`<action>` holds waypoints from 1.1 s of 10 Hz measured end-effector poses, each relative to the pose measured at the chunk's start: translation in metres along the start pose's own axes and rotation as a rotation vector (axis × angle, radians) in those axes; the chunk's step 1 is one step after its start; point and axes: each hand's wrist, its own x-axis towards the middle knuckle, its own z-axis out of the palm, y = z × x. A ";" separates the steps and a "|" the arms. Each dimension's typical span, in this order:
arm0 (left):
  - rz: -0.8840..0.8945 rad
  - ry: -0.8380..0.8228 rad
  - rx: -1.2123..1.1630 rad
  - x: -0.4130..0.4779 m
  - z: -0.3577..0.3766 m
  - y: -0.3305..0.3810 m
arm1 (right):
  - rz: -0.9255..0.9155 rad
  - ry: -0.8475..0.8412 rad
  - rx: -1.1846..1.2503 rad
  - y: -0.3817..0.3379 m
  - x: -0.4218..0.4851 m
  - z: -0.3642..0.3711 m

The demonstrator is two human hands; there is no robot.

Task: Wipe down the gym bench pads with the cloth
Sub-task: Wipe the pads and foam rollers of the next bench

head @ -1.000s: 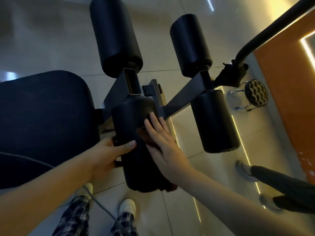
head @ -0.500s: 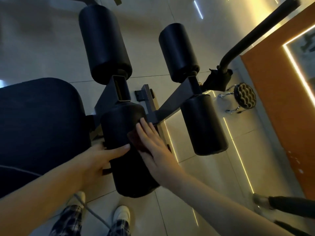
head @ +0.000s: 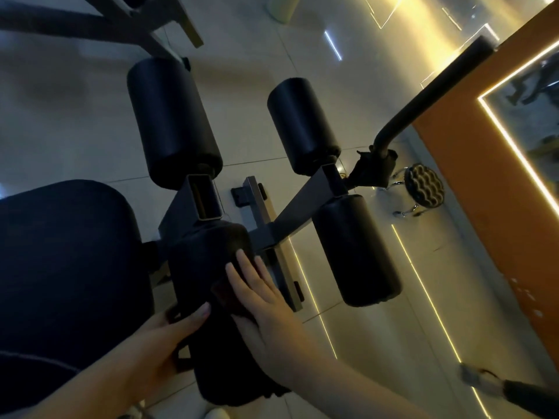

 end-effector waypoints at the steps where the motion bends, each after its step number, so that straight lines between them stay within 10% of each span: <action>1: 0.080 0.024 0.028 0.003 0.002 -0.009 | -0.014 0.106 -0.006 -0.005 0.039 -0.005; 6: 0.128 0.209 0.104 0.001 0.041 -0.001 | 0.002 -0.057 0.110 0.025 -0.052 0.005; 11: 0.012 0.027 -0.058 -0.016 0.003 0.005 | -0.056 0.132 -0.028 -0.007 0.059 -0.011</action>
